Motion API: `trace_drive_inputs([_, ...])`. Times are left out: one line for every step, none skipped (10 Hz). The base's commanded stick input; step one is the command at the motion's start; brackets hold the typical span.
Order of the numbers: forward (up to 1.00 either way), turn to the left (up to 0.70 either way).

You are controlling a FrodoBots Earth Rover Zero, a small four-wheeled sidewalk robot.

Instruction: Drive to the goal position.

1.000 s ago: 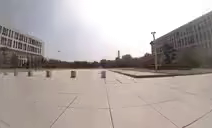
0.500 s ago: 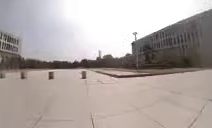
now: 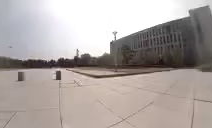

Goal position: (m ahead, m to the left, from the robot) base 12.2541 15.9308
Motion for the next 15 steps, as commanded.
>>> trace_drive_inputs([0.70,-0.35])
trace_drive_inputs([0.70,-0.35])
trace_drive_inputs([0.70,-0.35])
trace_drive_inputs([0.70,-0.35])
trace_drive_inputs([0.70,-0.35])
trace_drive_inputs([0.70,-0.32])
trace_drive_inputs([0.70,0.00])
trace_drive_inputs([0.70,0.00])
trace_drive_inputs([0.70,0.02])
trace_drive_inputs([0.70,0.20])
trace_drive_inputs([0.70,0.33])
trace_drive_inputs([0.70,0.35])
trace_drive_inputs([0.70,0.35])
trace_drive_inputs([0.70,0.35])
trace_drive_inputs([0.70,0.35])
